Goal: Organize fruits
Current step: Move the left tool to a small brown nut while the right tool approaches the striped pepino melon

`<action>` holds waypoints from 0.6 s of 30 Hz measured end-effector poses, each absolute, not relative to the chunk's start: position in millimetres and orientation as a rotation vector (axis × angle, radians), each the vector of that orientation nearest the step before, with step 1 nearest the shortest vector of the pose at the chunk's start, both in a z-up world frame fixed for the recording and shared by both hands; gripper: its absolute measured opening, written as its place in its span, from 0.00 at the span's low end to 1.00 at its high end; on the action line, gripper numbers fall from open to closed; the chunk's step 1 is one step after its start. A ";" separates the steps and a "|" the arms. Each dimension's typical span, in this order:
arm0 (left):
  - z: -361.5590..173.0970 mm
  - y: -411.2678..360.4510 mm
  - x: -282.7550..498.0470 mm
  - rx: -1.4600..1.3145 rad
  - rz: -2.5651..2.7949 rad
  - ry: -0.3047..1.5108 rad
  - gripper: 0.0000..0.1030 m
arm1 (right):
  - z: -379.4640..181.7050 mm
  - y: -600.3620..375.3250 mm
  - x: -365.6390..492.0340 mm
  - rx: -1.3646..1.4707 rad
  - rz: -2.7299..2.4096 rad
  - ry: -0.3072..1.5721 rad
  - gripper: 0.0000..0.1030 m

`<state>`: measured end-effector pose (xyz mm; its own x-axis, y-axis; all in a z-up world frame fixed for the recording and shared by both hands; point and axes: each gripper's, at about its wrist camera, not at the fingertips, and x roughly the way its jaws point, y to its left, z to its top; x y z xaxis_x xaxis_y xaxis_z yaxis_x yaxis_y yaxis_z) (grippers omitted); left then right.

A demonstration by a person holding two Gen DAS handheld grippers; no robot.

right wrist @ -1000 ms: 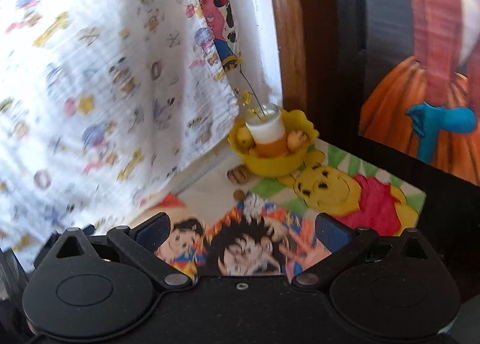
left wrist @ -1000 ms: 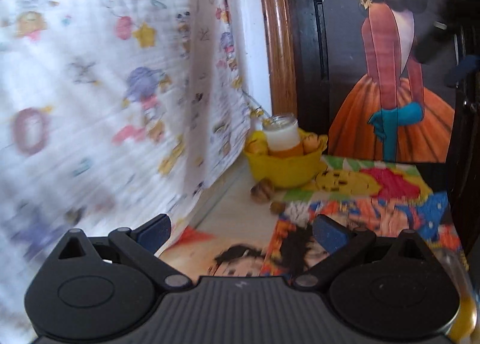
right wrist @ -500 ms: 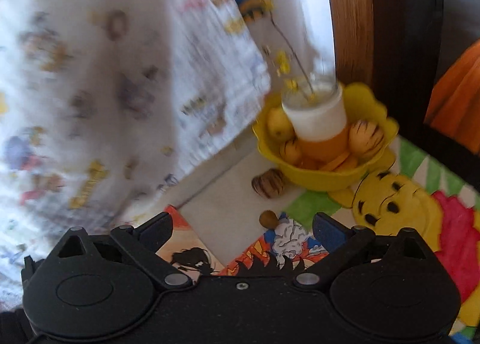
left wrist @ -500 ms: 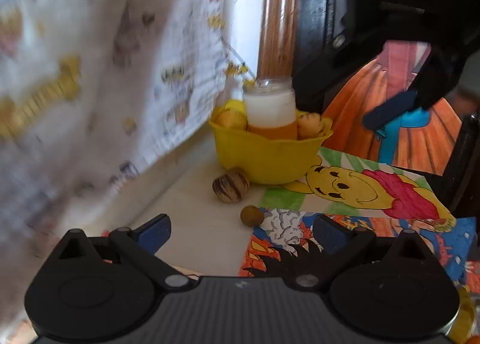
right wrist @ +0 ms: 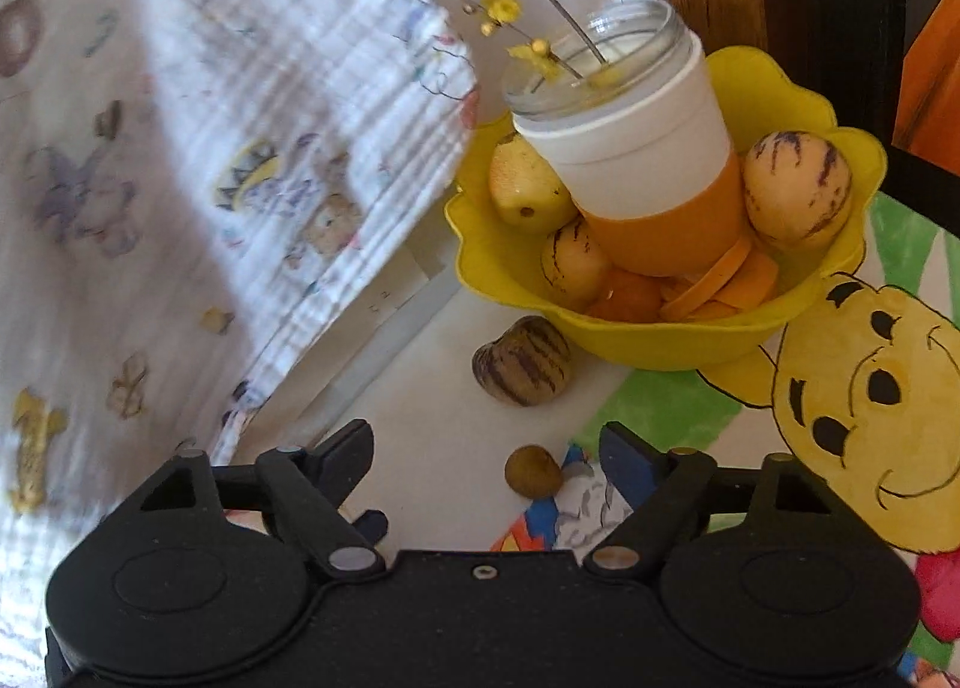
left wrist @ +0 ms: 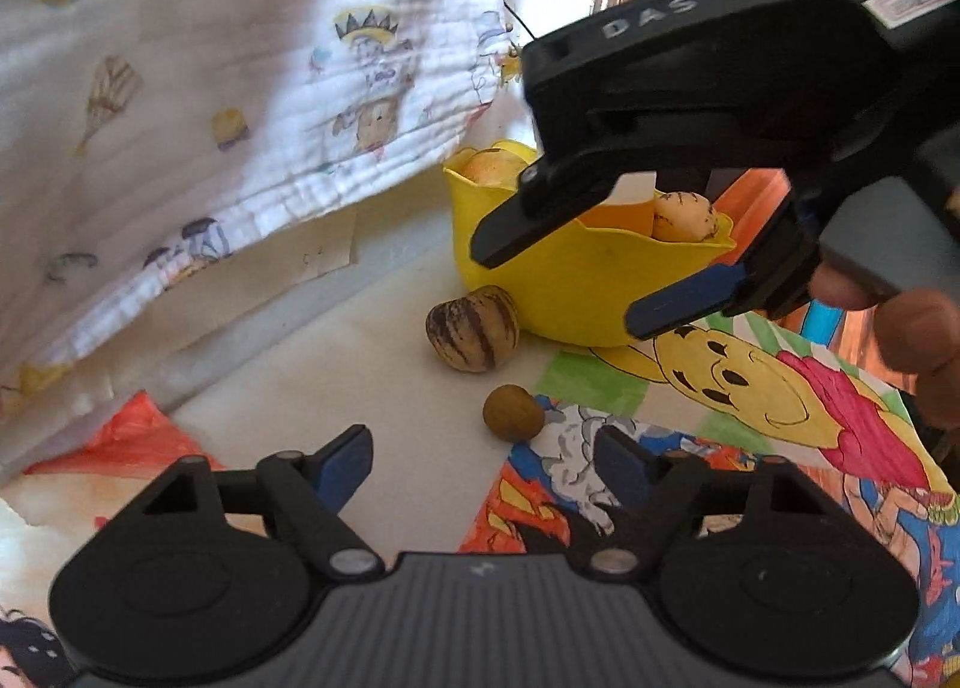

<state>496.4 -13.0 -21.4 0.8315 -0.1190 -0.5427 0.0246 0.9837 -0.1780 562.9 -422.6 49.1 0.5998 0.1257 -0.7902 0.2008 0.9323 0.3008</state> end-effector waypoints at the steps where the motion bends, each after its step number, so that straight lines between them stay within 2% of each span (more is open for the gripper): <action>1: -22.4 -12.2 498.5 -0.173 -0.078 0.584 0.78 | 47.1 -423.0 565.6 0.383 -0.048 0.933 0.80; 18: -35.6 -7.9 521.7 -0.281 -0.122 0.595 0.58 | 19.0 -424.6 600.3 0.382 -0.092 0.968 0.69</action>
<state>521.7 -7.9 -35.6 0.8226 -0.1934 -0.5347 0.0327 0.9549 -0.2950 600.3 -424.6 19.0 0.5686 0.0925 -0.8174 0.2447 0.9296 0.2755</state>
